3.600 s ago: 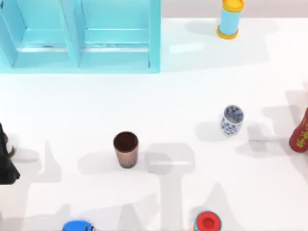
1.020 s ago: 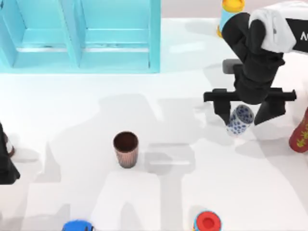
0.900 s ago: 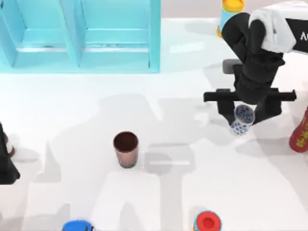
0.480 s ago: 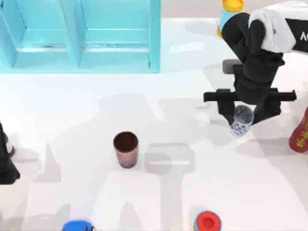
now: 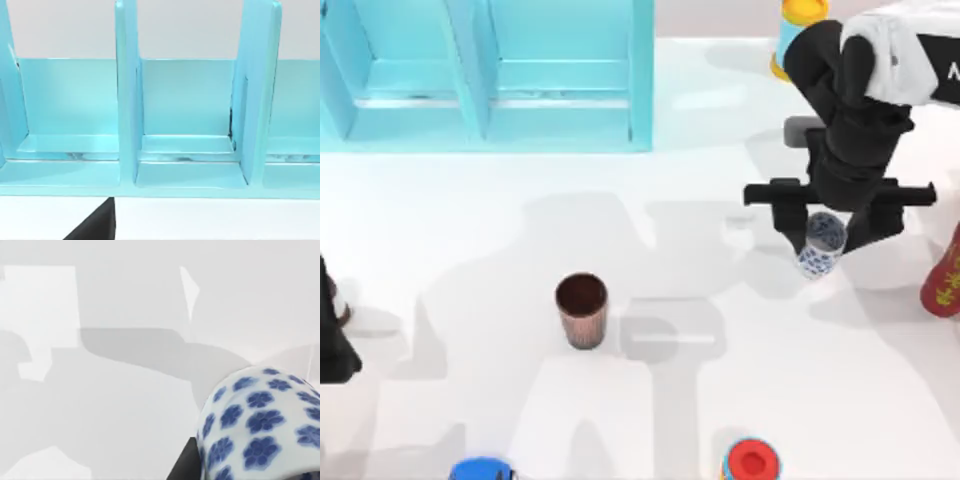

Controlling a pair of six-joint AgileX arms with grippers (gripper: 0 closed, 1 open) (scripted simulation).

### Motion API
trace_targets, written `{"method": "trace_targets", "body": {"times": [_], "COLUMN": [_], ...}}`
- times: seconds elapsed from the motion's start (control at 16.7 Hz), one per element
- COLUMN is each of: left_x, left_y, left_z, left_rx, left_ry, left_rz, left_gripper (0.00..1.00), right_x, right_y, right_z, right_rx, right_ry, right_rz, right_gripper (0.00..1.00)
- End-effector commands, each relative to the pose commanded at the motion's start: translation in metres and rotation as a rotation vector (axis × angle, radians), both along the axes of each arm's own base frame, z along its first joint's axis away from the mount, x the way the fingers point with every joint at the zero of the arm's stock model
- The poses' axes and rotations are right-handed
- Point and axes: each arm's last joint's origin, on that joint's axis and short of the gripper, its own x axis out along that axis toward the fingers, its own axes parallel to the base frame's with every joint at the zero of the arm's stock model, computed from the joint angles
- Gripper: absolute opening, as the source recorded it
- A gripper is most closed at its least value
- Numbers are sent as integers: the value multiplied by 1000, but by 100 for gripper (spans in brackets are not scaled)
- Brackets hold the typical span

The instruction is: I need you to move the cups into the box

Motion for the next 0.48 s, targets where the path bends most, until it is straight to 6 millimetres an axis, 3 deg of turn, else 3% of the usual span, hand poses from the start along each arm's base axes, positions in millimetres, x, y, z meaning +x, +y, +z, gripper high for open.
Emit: {"method": "trace_targets", "body": {"times": [0.12,0.3,0.48], "left_x": [0,0,0], "left_y": [0,0,0], "left_z": [0,0,0], "left_rx": [0,0,0], "left_ry": [0,0,0], "left_rz": [0,0,0], "left_gripper": [100,100,100], "right_x": [13,30,27], "right_y": [-13,-52,-88], "right_z": [15,40,61], "right_rx": [33,56,38], "right_ry": [-48,-87,-60], "right_rz": [-49,-145,-174], "right_gripper": [0,0,0]}}
